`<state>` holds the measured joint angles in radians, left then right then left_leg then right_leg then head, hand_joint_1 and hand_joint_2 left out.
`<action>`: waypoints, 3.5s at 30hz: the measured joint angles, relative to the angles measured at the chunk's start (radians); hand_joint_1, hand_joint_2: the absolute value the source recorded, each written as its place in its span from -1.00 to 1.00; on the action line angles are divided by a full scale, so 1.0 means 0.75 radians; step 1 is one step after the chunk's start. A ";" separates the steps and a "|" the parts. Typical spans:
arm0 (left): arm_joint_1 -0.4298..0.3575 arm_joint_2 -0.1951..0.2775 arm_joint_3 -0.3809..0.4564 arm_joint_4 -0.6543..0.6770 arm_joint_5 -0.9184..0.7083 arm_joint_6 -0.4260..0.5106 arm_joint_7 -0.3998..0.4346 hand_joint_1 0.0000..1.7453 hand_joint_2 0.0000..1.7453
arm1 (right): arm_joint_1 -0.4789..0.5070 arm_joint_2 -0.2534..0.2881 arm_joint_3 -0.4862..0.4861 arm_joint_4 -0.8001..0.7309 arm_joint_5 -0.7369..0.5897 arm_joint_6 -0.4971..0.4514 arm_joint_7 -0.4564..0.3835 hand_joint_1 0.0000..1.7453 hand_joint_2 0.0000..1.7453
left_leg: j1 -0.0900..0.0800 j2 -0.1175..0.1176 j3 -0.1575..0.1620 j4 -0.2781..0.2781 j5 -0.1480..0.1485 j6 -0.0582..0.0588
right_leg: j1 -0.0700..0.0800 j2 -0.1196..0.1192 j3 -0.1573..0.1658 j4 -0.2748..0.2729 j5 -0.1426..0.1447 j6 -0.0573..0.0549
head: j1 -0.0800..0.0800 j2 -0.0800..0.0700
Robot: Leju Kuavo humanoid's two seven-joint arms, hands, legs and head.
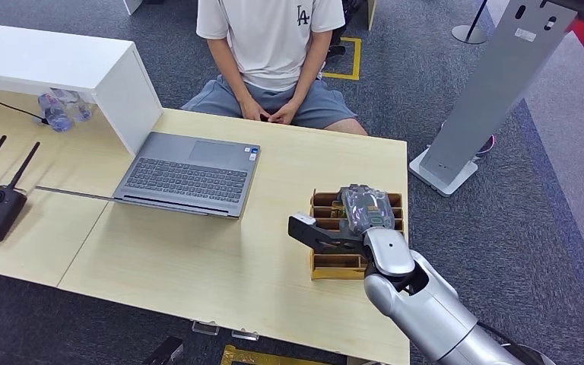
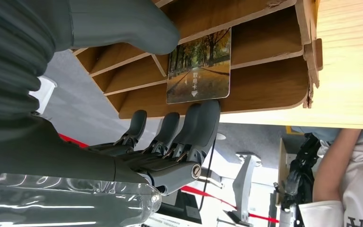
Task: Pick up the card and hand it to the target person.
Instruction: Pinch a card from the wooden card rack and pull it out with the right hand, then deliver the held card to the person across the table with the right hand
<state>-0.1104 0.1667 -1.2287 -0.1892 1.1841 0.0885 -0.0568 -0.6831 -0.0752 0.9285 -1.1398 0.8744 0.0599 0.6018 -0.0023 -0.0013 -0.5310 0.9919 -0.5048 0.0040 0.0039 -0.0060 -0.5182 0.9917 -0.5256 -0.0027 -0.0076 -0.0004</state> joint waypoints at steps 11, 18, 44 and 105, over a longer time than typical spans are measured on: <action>0.000 0.000 0.000 0.000 0.000 0.000 0.000 -1.00 -1.00 | 0.001 0.000 0.000 0.013 -0.013 0.000 -0.011 -0.08 1.00 | 0.000 0.000 0.000 0.000 0.000 0.000 | 0.000 0.000 0.000 0.000 0.000 0.000 | 0.000 0.000; 0.000 0.000 0.000 0.000 0.000 0.000 0.000 -1.00 -1.00 | 0.001 0.000 0.000 0.017 -0.022 0.000 -0.014 0.03 1.00 | 0.000 0.000 0.000 0.000 0.000 0.000 | 0.000 0.000 0.000 0.000 0.000 0.000 | 0.000 0.000; 0.000 0.000 0.000 0.000 -0.002 0.003 -0.002 -1.00 -1.00 | -0.001 0.018 0.000 0.025 -0.024 -0.002 -0.024 1.00 1.00 | 0.000 0.000 0.000 0.000 0.000 0.000 | 0.000 0.000 0.000 0.000 0.000 0.000 | 0.000 0.000; 0.001 -0.004 -0.001 0.000 0.006 0.005 -0.032 -1.00 -0.50 | -0.071 0.025 -0.073 -0.253 0.236 -0.664 -0.399 -1.00 1.00 | 0.000 0.000 -0.001 0.000 0.000 0.000 | 0.000 0.000 0.000 0.000 0.000 0.000 | 0.000 0.000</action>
<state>-0.1098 0.1640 -1.2291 -0.1892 1.1887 0.0926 -0.0805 -0.7366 -0.0567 0.8736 -1.3297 1.0514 -0.4381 0.3027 -0.0023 -0.0013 -0.5314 0.9921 -0.5048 0.0040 0.0039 -0.0058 -0.5185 0.9920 -0.5256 -0.0028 -0.0077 -0.0004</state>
